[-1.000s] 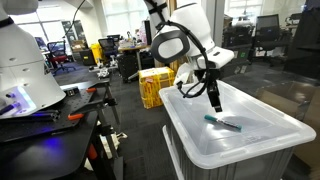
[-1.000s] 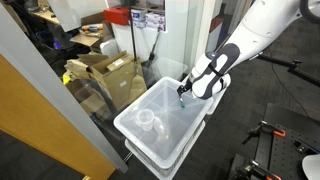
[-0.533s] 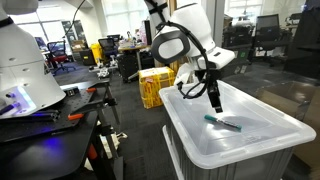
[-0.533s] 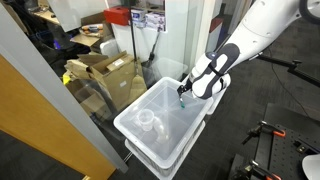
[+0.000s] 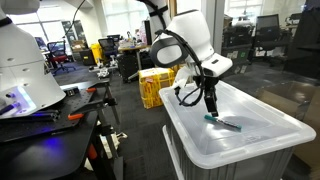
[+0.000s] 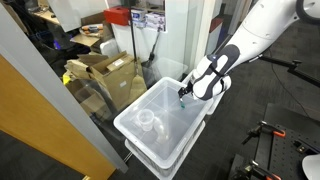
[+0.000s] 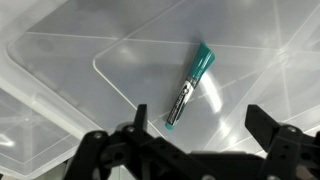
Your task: Put the marker in the cup
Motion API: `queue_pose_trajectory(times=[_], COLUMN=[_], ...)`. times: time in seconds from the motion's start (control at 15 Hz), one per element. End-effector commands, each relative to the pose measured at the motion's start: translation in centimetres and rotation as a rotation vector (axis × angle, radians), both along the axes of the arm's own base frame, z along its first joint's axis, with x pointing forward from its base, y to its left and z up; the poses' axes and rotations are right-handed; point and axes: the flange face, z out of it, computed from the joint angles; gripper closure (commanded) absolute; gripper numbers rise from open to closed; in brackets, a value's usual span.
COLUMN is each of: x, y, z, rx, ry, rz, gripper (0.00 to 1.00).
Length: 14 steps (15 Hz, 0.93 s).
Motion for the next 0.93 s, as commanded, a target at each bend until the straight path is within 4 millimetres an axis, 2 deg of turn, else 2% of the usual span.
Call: queue_pose_trajectory(times=[0.0,0.4,0.87], x=[1.0,2.3,3.8], y=[0.6,1.0,0.9], z=[-1.2,-3.5,-4.8], rx=[0.07,0.056,0.012], ry=[-0.027,-0.034,-0.04], rz=[-0.043,-0.07,-0.113], gripper=[0.0,0.0,0.0])
